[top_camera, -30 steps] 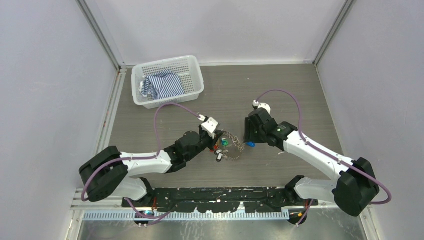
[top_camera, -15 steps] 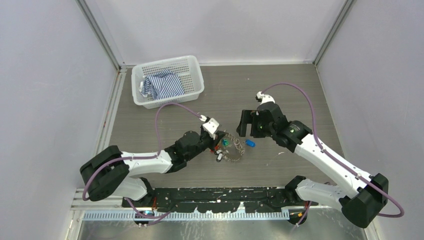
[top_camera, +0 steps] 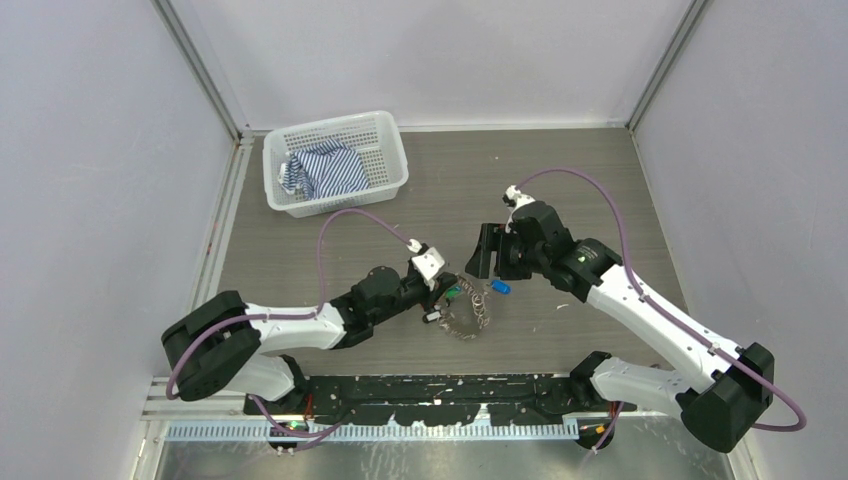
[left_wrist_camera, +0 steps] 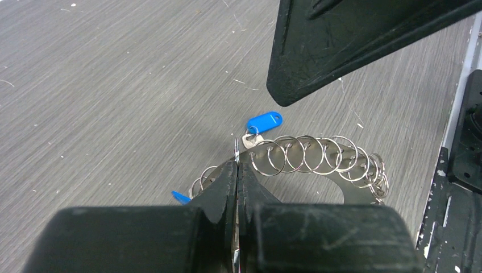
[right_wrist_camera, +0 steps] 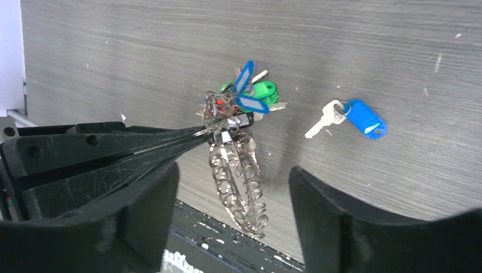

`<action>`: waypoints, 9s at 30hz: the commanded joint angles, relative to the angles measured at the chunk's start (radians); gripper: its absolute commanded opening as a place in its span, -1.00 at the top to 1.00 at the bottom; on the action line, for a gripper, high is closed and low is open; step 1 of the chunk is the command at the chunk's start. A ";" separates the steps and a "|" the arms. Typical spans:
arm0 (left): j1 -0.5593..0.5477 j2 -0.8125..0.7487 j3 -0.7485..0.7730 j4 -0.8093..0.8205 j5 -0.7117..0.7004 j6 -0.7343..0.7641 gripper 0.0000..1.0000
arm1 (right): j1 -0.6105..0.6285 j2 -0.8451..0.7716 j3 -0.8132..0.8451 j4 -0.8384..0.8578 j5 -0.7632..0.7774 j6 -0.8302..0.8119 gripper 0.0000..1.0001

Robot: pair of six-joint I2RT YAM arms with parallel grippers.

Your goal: Remove the keys from the keyring

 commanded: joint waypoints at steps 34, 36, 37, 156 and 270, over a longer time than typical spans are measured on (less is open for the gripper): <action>-0.004 -0.094 0.040 -0.035 -0.031 -0.077 0.99 | 0.107 0.124 -0.167 0.373 0.001 -0.090 0.51; -0.004 -0.097 0.044 -0.042 -0.035 -0.078 0.99 | 0.108 0.120 -0.173 0.381 0.000 -0.096 0.82; -0.004 -0.100 0.046 -0.050 -0.036 -0.078 0.99 | 0.108 0.116 -0.178 0.387 0.000 -0.101 0.94; 0.251 -0.465 0.083 -0.315 0.872 -0.263 -0.10 | 0.101 -0.358 -0.019 0.451 -0.627 -0.210 0.98; 0.034 -0.401 0.205 -0.712 0.109 0.054 0.99 | 0.379 -0.208 -0.028 0.290 0.096 -0.375 0.98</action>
